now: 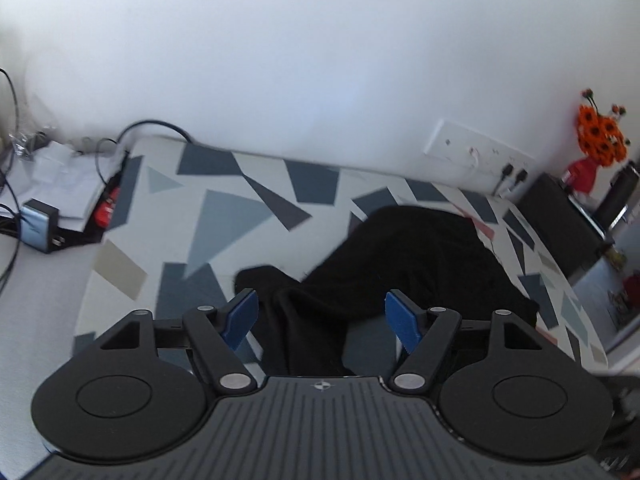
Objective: Fold clothes
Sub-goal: 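Lower the black garment onto the ironing board and open both grippers, then grasp the black garment's end with the left gripper while the right gripper grasps its edge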
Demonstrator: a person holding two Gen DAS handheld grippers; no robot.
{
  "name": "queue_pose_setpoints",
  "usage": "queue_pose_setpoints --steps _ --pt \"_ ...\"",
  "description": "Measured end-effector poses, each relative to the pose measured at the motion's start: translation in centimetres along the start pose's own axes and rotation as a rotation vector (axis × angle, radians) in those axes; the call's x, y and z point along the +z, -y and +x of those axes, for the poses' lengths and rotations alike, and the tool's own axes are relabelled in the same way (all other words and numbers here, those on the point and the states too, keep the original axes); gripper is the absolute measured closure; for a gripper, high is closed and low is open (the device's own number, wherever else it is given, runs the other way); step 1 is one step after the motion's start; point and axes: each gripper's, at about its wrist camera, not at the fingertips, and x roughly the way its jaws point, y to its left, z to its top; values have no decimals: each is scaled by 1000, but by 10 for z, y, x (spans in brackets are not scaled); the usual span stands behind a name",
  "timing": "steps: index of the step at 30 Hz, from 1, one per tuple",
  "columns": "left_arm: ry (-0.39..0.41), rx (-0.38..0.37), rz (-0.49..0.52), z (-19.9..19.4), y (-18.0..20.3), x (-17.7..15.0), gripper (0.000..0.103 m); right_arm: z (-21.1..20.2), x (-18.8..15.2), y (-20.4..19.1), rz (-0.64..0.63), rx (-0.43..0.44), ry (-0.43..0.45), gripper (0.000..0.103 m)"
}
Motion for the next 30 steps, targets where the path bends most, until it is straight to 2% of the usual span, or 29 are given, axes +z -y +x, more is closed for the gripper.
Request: queue_pose_setpoints --steps 3,7,11,13,16,18,25,27,28,30 --pt "-54 -4 -2 19 9 -15 31 -19 4 31 23 -92 38 54" --pt "-112 28 -20 34 17 -36 31 -23 14 103 112 -258 52 54" --pt "-135 112 -60 39 22 -50 30 -10 23 173 10 -451 61 54" --pt "-146 170 -102 43 25 -56 30 6 30 206 -12 -478 42 54" --pt "-169 262 -175 54 34 -61 27 35 39 247 -12 -424 21 53" --pt "-184 315 -221 63 41 -64 26 53 43 261 -66 -416 11 53" --pt "-232 395 -240 89 77 -67 19 98 49 290 -152 -375 -3 59" --pt "-235 413 -243 95 84 -66 18 96 46 294 -189 -358 -1 64" --pt "-240 418 -248 98 86 -65 18 93 45 297 -192 -357 -3 70" --pt "-257 416 -258 106 92 -64 18 87 44 310 -177 -357 -1 71"
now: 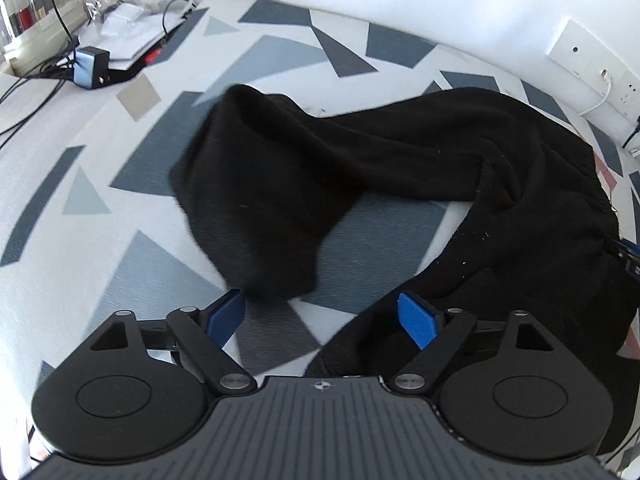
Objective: Fold clothes
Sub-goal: 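Grasp the black garment's end with the left gripper while the right gripper grasps its edge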
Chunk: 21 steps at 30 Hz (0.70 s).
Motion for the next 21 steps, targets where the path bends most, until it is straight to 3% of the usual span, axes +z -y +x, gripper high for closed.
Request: queue_pose_setpoints --steps 5,7,16,18,21 --pt "-31 4 32 11 28 1 18 -9 -12 46 108 -24 -23 64" --pt "-44 -6 48 13 39 2 17 -13 -17 68 159 -32 -27 67" --pt "-94 -125 115 18 80 1 10 -39 -51 154 321 -207 -52 67" --pt "-100 -116 131 19 85 0 10 -48 -60 169 342 -291 -53 67" --pt "-115 -182 117 18 82 0 10 -57 -71 189 405 -380 -63 66"
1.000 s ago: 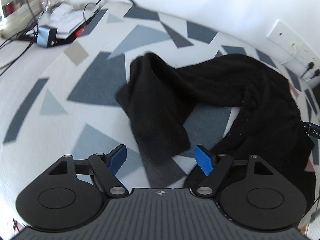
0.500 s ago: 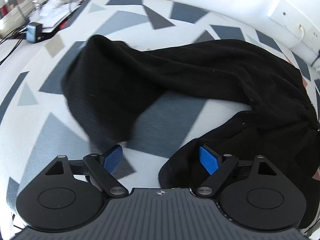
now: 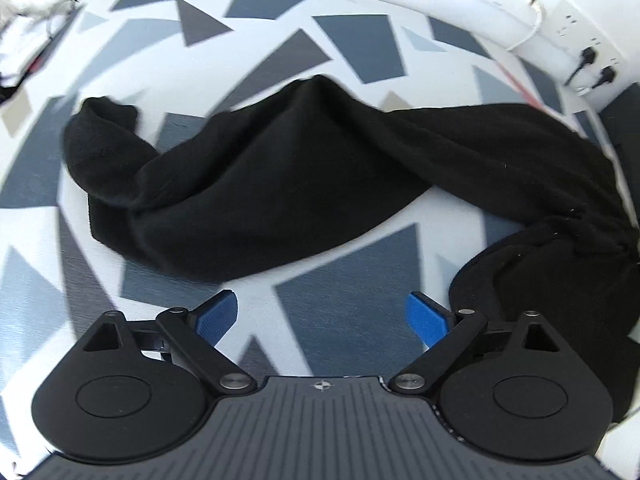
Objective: Fold clothes
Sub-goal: 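Grasp the black garment's end with the left gripper while the right gripper grasps its edge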
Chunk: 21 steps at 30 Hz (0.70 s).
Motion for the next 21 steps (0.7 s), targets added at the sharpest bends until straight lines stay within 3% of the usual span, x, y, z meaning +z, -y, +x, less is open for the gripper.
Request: queue_pose_setpoints --steps 5,7,11,16,21 --pt "2 -80 -59 -14 -21 -4 10 -24 -5 10 131 59 34 64" --pt "7 -86 -104 -19 -40 -1 10 -40 -6 -3 128 89 65 61" --pt "30 -105 -259 -27 -95 6 10 -64 -7 -51 82 218 61 61" --pt "72 -153 -550 -19 -166 23 10 -83 -11 -141 -64 394 38 55" --pt "96 -196 -608 -2 -184 49 6 -82 -13 -224 -269 419 76 46"
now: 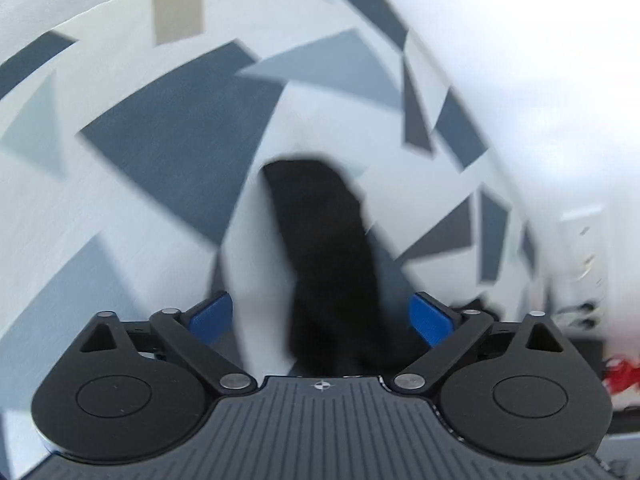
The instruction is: Fold clothes
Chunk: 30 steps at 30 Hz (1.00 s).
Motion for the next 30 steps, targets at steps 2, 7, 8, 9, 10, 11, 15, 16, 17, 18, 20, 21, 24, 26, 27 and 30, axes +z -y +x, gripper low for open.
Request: queue_pose_setpoints --steps 2,7,8,9,10,11,15,16,17,18,20,21,24,26,27,30 --pt "-4 22 27 5 9 6 6 15 4 -20 -77 -19 -35 41" --pt "-45 9 49 16 16 19 37 53 7 -40 -202 -95 -124 40" --pt "-71 3 36 19 15 22 42 59 6 -40 -191 -96 -123 40" --pt "-99 -2 13 18 10 29 50 60 7 -36 -159 -80 -123 42" --pt "-119 -12 -6 17 7 31 56 61 7 -33 -114 -52 -135 55" --pt "-134 -23 -23 16 4 31 57 58 9 -29 -73 -35 -141 78" --pt "-137 -38 -48 7 0 31 67 50 8 -17 -8 -5 -147 99" --pt "-132 -37 -49 4 0 31 71 47 6 -16 -16 -5 -143 100" --pt "-127 -36 -50 1 0 30 75 43 4 -16 -28 -10 -141 101" --pt "-123 -38 -54 -1 0 29 80 39 3 -17 -40 -14 -131 102" --pt "-127 -43 -66 -6 0 27 82 29 2 -16 -48 -15 -109 103" --pt "-133 -41 -74 -7 0 26 82 24 2 -15 -42 -11 -97 103" --pt "-160 -27 -104 -9 -3 25 74 11 5 -9 -9 -3 -66 103" --pt "-182 -25 -135 -10 -8 24 49 6 6 -6 3 0 -53 103" --pt "-182 -28 -150 -11 -10 23 42 4 6 -4 9 2 -47 103" --pt "-181 -25 -153 -14 -12 17 42 2 6 -2 1 7 -44 103"
